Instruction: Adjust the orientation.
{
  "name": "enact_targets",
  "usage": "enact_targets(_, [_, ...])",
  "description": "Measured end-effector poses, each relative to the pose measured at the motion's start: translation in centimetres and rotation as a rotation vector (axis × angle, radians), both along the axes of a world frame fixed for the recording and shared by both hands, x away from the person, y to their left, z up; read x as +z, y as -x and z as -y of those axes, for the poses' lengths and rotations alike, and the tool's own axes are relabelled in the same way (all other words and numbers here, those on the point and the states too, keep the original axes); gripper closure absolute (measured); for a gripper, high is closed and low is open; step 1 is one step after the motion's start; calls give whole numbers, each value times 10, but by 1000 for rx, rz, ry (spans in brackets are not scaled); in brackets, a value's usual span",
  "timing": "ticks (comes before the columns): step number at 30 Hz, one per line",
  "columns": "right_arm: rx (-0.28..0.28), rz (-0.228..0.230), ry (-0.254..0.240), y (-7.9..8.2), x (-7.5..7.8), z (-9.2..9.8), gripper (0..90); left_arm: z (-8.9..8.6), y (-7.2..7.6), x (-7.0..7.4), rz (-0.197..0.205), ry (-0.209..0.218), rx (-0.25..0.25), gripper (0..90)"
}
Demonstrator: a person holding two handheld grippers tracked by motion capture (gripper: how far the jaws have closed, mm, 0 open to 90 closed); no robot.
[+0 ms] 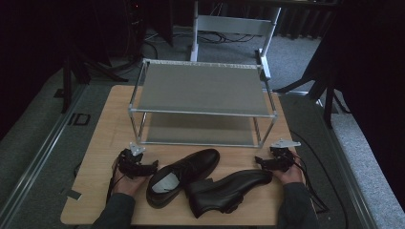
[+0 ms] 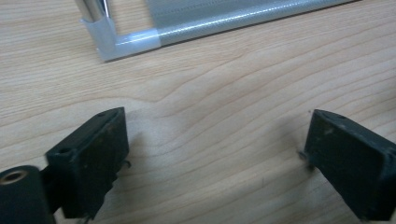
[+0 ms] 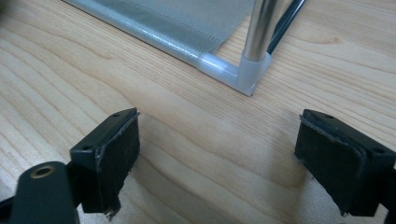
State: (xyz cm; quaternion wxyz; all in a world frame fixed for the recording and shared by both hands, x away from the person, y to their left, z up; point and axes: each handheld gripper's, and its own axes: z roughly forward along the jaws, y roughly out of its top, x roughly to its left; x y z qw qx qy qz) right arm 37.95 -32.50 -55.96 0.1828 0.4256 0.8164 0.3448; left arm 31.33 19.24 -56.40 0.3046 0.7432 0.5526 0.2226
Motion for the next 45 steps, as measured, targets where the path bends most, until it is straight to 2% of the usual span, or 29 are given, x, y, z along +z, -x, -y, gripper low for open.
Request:
enact_targets(1, [-3, 2, -2, 0, 0, 0, 146, -1, 1, 1, 5, 1, 7, 102])
enact_targets(4, [-6, 3, -2, 0, 0, 1, 151, -5, 3, 3, 9, 3, 15, 264])
enact_targets(5, [-6, 4, -2, 0, 0, 1, 150, -8, 5, 6, -3, 2, 17, 264])
enact_targets(6, [-7, 4, -2, 0, 0, 1, 150, -10, 5, 7, -10, 4, 17, 374])
enact_targets(7, [-7, 3, -3, 0, 0, 1, 151, -11, 5, 8, -15, 2, 14, 405])
enact_targets(10, [-7, 4, -2, 0, 0, 1, 150, -12, 6, 12, -34, 24, -26, 466])
enact_targets(12, [-8, 4, -2, 0, 0, 1, 150, -10, 9, 16, -29, 42, -56, 492])
enact_targets(14, [-8, 3, -2, 0, 0, 1, 150, -8, 13, 25, -6, 74, -101, 522])
enact_targets(15, [-8, 3, -2, 0, 0, 1, 151, -7, 16, 31, 1, 93, -129, 524])
enact_targets(16, [-8, 3, -2, 0, 0, 1, 151, -7, 16, 31, 1, 93, -129, 535])
enact_targets(17, [-9, 3, -2, 0, 0, 1, 150, -2, 22, 43, 23, 108, -184, 535])
enact_targets(20, [-9, 3, -3, 0, 0, 1, 150, 4, 34, 60, 60, 118, -252, 574])
enact_targets(25, [-11, 2, -3, 1, 0, 1, 150, 14, 48, 79, 87, 134, -380, 582])
enact_targets(29, [-12, 3, -4, 1, 0, 1, 150, 21, 53, 87, 99, 126, -426, 572])
enact_targets(32, [-12, 2, -4, 1, 0, 1, 150, 25, 53, 88, 79, 116, -464, 565])
enact_targets(38, [-12, 3, -4, 0, 0, 1, 150, 33, 46, 81, 18, 78, -522, 573])
enact_targets(41, [-12, 2, -4, 1, 0, 1, 150, 34, 40, 78, -6, 91, -557, 588])
enact_targets(43, [-12, 2, -4, 1, 0, 1, 150, 35, 38, 80, -4, 81, -567, 613])
enact_targets(45, [-13, 2, -4, 1, 0, 1, 150, 38, 34, 80, -28, 69, -598, 622])
